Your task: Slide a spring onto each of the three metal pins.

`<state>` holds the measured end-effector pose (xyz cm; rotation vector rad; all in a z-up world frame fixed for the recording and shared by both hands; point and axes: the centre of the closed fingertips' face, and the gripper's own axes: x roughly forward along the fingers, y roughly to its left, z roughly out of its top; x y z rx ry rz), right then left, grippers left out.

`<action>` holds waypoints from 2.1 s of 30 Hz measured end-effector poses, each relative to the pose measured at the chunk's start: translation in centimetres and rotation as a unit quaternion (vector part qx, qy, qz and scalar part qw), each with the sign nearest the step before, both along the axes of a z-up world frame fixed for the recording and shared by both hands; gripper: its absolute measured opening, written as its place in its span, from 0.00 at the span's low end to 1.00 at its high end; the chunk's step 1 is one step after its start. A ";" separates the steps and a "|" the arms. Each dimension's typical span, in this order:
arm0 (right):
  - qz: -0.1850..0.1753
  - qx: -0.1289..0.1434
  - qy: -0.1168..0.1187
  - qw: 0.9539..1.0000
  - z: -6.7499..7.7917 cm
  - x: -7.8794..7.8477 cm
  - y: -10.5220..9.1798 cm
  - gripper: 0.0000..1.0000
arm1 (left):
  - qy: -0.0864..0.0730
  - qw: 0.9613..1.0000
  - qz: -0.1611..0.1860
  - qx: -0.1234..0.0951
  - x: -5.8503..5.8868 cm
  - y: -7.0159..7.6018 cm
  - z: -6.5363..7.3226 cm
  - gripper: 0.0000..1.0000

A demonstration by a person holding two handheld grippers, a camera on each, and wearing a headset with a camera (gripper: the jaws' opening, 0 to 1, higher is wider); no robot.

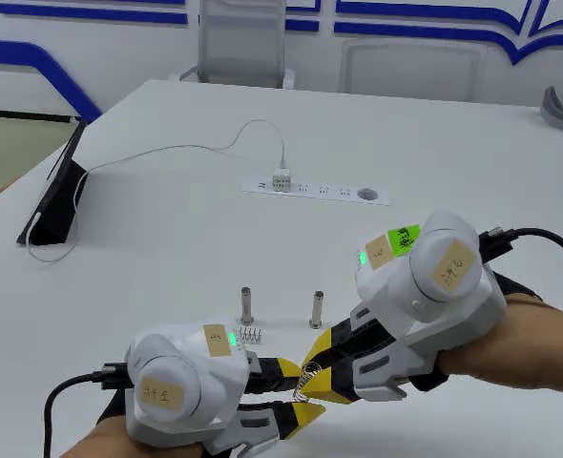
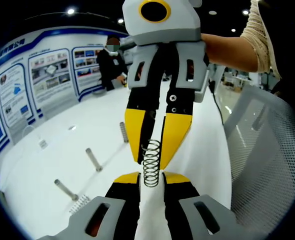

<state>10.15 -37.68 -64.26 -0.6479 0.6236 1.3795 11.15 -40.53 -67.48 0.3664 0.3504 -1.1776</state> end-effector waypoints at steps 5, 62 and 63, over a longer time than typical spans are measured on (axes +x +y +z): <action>-0.004 -0.001 -0.002 1.000 0.2 0.3 -0.2 0.12 | 0.004 1.000 0.013 -0.006 0.4 0.6 0.1 0.22; -0.069 -0.030 -0.021 0.997 1.1 7.7 -3.3 0.12 | 0.012 0.986 0.164 -0.030 3.7 9.5 0.5 0.43; -0.072 -0.030 -0.021 0.997 1.1 7.9 -3.3 0.12 | 0.012 0.986 0.164 -0.030 3.7 9.6 0.5 0.43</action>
